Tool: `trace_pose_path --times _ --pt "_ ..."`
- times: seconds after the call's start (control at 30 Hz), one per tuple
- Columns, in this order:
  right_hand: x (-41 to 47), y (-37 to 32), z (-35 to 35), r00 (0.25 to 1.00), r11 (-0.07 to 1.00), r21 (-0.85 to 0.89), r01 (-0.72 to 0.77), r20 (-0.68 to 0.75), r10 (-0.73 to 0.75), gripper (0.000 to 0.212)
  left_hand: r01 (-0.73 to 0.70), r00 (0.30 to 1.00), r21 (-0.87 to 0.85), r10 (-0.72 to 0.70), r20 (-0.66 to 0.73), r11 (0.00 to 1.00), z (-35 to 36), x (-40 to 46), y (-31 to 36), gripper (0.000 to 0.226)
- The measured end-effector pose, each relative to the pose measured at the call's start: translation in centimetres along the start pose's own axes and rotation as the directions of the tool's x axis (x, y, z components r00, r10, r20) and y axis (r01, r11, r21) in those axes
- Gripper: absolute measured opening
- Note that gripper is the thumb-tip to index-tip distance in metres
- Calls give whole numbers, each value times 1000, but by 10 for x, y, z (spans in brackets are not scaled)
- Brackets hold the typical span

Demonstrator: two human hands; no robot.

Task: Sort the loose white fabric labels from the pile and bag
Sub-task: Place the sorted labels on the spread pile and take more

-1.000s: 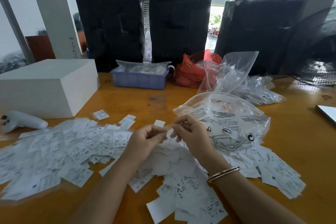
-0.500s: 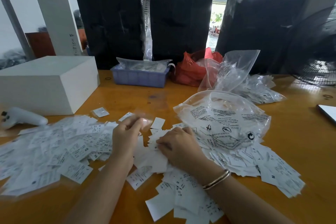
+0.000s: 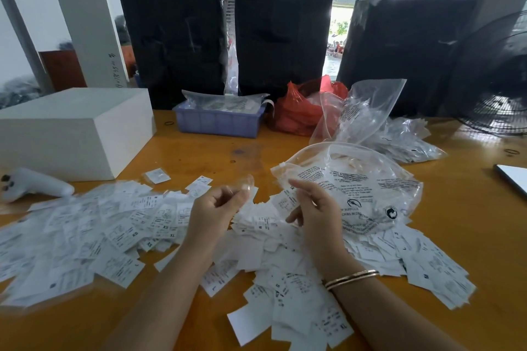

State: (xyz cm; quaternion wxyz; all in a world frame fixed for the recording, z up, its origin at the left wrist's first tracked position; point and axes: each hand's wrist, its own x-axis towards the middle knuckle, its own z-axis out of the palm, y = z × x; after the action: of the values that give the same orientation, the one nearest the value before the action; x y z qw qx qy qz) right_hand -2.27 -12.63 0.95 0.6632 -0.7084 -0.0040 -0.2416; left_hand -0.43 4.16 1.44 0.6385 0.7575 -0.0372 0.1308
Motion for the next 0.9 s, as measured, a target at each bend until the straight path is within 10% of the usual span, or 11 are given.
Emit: trace_pose_path --times 0.37,0.9 --pt "3 -19 -6 985 942 315 117 84 -151 44 -362 927 389 284 244 847 6 -5 -3 15" --pt "3 -10 -12 922 951 -74 302 276 -271 45 -397 904 231 336 262 888 4 -7 -3 7"
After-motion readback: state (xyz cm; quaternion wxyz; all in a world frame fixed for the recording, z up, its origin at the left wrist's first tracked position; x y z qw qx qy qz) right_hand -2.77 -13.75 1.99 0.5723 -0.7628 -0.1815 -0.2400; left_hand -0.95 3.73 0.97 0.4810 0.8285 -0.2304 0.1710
